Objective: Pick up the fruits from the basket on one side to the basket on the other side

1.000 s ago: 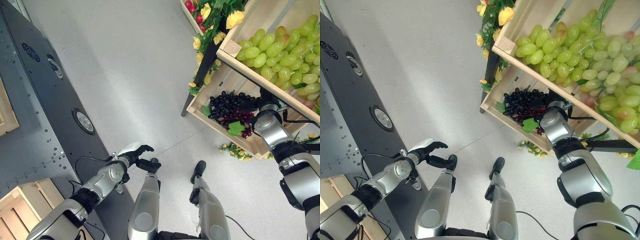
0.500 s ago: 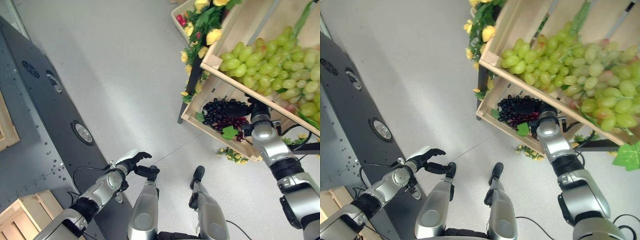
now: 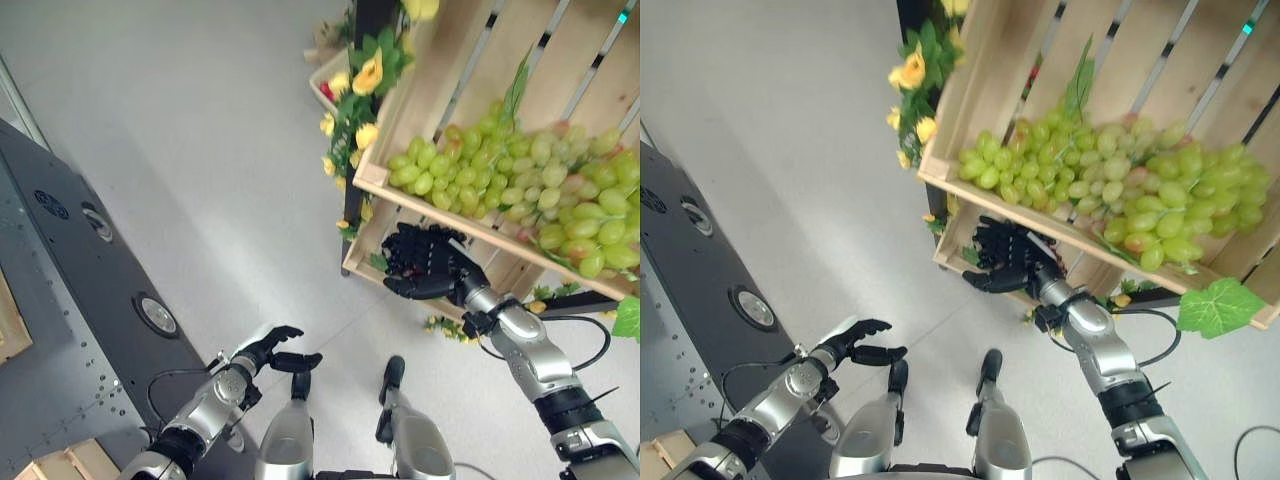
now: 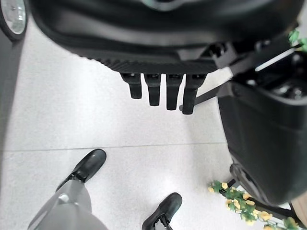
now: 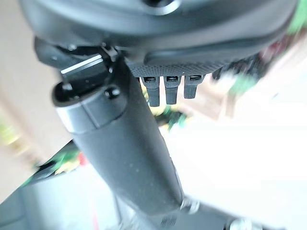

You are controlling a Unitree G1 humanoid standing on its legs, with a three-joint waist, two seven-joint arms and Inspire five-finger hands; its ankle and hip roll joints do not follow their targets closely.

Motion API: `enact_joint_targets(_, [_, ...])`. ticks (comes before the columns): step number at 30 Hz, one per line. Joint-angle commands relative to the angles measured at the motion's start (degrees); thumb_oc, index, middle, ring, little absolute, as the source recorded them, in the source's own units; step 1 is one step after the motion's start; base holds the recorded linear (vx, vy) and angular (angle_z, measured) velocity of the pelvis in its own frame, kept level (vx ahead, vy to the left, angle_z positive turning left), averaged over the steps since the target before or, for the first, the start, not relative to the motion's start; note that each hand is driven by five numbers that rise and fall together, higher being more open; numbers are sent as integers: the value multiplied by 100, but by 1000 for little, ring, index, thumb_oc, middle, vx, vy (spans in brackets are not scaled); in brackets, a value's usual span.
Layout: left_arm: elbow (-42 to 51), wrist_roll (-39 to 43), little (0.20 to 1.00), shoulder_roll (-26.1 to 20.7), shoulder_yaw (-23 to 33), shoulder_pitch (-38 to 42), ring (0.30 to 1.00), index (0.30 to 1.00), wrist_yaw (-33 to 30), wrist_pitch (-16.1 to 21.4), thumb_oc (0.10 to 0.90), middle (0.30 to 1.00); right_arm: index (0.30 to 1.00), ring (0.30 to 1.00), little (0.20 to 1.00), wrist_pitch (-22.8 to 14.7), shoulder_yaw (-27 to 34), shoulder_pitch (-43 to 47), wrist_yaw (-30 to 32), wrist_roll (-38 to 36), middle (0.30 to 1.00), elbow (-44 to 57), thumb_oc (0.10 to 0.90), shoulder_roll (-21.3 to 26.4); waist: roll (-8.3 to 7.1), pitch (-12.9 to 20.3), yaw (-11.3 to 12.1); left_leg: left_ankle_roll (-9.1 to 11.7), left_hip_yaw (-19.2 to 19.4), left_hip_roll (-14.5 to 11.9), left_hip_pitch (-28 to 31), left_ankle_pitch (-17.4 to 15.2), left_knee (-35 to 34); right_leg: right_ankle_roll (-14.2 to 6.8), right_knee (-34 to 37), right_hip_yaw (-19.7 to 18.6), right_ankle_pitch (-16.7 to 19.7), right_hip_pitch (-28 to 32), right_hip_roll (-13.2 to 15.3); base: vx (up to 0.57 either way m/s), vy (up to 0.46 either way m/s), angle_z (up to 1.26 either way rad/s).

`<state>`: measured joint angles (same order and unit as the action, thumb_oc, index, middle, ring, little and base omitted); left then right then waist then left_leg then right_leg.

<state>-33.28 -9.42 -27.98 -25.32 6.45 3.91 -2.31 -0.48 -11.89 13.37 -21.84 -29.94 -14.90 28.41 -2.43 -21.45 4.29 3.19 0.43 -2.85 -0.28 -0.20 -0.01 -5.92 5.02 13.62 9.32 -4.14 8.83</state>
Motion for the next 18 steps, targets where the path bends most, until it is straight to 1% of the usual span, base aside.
enact_joint_targets(1, [-146,108,900,97,-132,-365,900,900,289,397,800,900,900,900,900,-333,-79,-253,-1056,-417,900,302,800,23,98,881,119,-152,110,335,70,-168,-191,-643,-493,-7,-604,408,408,100,100,3])
enact_joint_targets(3, [-163,233,900,78,-78,-479,900,900,468,387,800,900,900,900,900,-182,-191,-426,-1618,-469,900,270,800,-4,91,943,131,-194,122,362,113,-200,-171,-682,-553,-24,-574,407,460,95,76,-1])
enact_joint_targets(4, [-207,400,900,65,-23,-552,900,900,567,343,800,900,900,900,900,-45,-301,-538,-1978,-405,900,218,800,-11,91,991,139,-217,134,374,134,-213,-159,-689,-619,-44,-588,407,473,91,52,3])
enact_joint_targets(5, [-257,561,900,58,62,-615,900,900,665,292,800,900,900,900,900,124,-442,-640,-2164,-288,900,186,800,1,88,1026,145,-243,112,385,139,-218,-144,-674,-725,-86,-633,385,452,77,22,4])
enact_joint_targets(6, [-266,592,900,51,98,-638,900,900,735,261,800,900,900,900,900,186,-499,-687,-2249,-231,900,156,800,7,88,1039,141,-256,96,387,149,-216,-144,-665,-771,-118,-662,376,426,58,-29,9])
enact_joint_targets(7, [-279,654,900,31,140,-668,900,900,810,207,800,900,900,900,900,351,-582,-757,-2401,-143,900,92,800,20,87,1056,122,-274,62,385,164,-208,-147,-648,-829,-198,-710,362,367,41,-47,7])
enact_joint_targets(8, [-285,652,900,25,152,-676,900,900,831,205,800,900,900,900,900,398,-608,-778,-2430,-111,900,63,800,26,87,1060,109,-278,47,382,168,-205,-149,-640,-847,-234,-732,358,342,37,-77,14])
enact_joint_targets(9, [-306,648,900,-7,171,-686,900,900,870,206,800,900,900,900,900,394,-709,-871,-2428,6,900,-53,800,32,79,1070,74,-295,-10,383,166,-201,-144,-608,-887,-349,-784,342,262,33,-129,31])
enact_joint_targets(11, [-436,735,900,-6,220,-665,900,900,940,110,800,900,900,900,900,571,-912,-1019,-2305,329,900,-396,800,54,54,1128,-15,-318,-143,403,190,-175,-210,-481,-837,-630,-876,382,27,41,-186,46])
enact_joint_targets(13, [-626,717,900,61,258,-668,900,900,897,128,800,900,900,900,900,672,-984,-1207,-2068,492,900,-779,800,-63,26,1187,-107,-316,-273,415,220,-141,-268,-357,-788,-861,-948,435,-182,33,-192,56])
enact_joint_targets(16, [-779,871,900,165,378,-780,900,900,727,117,800,900,900,900,900,835,-995,-1365,-1647,787,900,-1342,800,-335,14,1241,-151,-271,-304,377,254,-87,-309,-226,-741,-890,-1020,516,-318,-47,-259,47])
enact_joint_targets(17, [-856,1123,900,284,520,-871,900,900,585,43,800,900,900,900,900,933,-948,-1451,-1263,778,900,-1719,800,-547,19,1263,-153,-238,-295,331,273,-58,-321,-160,-720,-850,-1057,562,-386,-74,-280,11])
enact_joint_targets(18, [-901,1326,900,363,617,-898,900,900,513,-23,800,900,900,900,900,975,-875,-1478,-992,846,900,-1919,800,-659,20,1275,-156,-224,-296,312,285,-48,-325,-125,-702,-834,-1077,594,-422,-79,-329,7])
